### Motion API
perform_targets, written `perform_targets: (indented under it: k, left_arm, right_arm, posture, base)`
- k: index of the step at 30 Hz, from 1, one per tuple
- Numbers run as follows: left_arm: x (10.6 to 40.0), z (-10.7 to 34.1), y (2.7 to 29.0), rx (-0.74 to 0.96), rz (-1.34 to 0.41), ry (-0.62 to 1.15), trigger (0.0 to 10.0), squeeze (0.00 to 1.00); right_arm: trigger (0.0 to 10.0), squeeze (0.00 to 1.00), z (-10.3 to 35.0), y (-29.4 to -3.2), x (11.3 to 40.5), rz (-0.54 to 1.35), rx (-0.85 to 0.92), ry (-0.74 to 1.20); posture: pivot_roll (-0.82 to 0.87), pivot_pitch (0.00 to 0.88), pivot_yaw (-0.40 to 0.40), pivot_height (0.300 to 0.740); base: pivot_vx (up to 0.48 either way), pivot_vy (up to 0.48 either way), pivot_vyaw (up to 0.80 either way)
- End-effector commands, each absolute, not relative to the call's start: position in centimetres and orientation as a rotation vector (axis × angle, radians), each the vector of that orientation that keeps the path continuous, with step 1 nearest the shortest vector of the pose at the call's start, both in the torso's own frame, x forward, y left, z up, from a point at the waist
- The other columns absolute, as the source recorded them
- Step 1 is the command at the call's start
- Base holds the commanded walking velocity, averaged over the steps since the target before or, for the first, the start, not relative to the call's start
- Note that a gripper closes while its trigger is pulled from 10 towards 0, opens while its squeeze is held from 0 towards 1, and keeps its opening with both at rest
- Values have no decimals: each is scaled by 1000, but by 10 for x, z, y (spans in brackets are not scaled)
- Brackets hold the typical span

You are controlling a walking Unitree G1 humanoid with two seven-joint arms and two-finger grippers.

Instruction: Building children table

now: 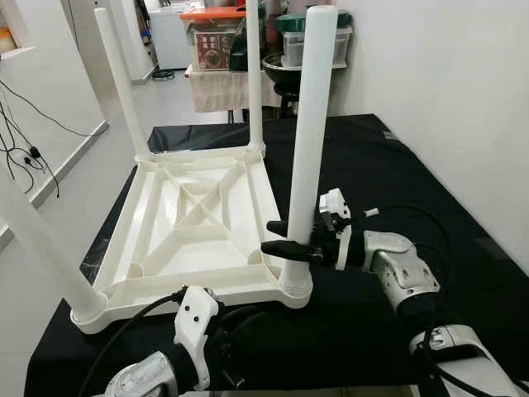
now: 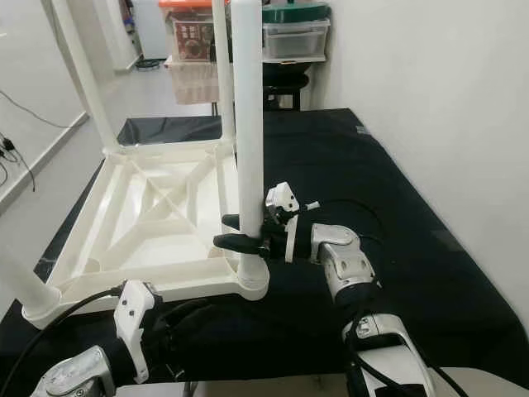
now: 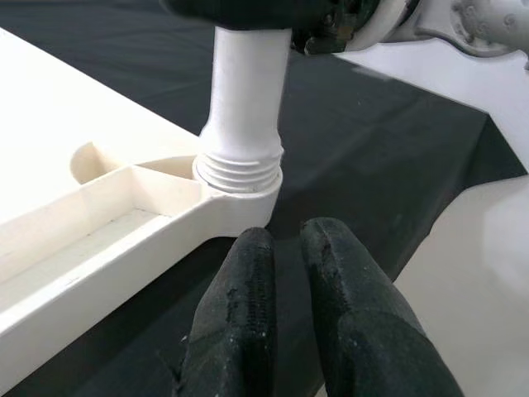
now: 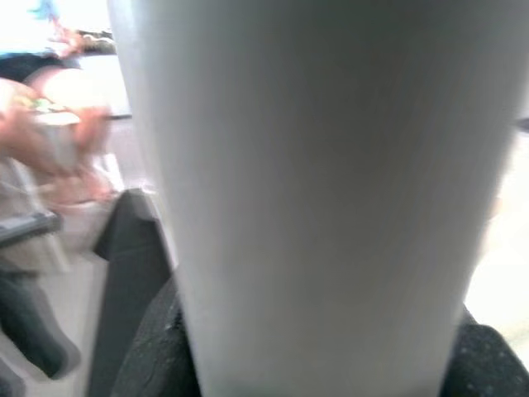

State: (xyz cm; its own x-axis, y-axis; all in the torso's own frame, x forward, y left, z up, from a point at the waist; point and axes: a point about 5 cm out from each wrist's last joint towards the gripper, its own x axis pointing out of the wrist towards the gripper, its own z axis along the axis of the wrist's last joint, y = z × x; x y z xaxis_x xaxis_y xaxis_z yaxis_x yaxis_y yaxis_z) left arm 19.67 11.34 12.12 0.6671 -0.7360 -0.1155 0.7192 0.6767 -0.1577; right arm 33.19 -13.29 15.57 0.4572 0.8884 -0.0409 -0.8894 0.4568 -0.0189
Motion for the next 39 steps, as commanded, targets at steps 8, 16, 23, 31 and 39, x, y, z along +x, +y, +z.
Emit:
perform_targets:
  k: [8, 16, 23, 31, 39]
  left_arm:
    - [195, 119, 120, -84, -808, 194, 10000, 0]
    - [199, 121, 118, -92, -807, 178, 10000, 0]
    - [201, 122, 115, -92, -820, 172, 10000, 0]
    - [203, 122, 112, -92, -818, 166, 10000, 0]
    - [198, 124, 113, -92, -819, 164, 10000, 0]
  right_arm:
    - [0, 0, 109, -103, 286, 477, -18, 220]
    - [0, 0, 113, -102, 292, 466, -97, 194]
    - [10000, 1000, 134, -99, 295, 541, 6, 133]
    - [10000, 0, 175, -112, 313, 1016, -16, -59]
    - [10000, 0, 175, -125, 326, 1229, -50, -7]
  posture:
    - [70, 0, -10, 740]
    - [72, 0, -21, 740]
    - [64, 0, -16, 740]
    - [78, 0, -25, 740]
    - [111, 0, -23, 740]
  base:
    - [0, 0, 0]
    - [0, 0, 0]
    - [0, 0, 0]
    - [0, 0, 0]
    - [0, 0, 0]
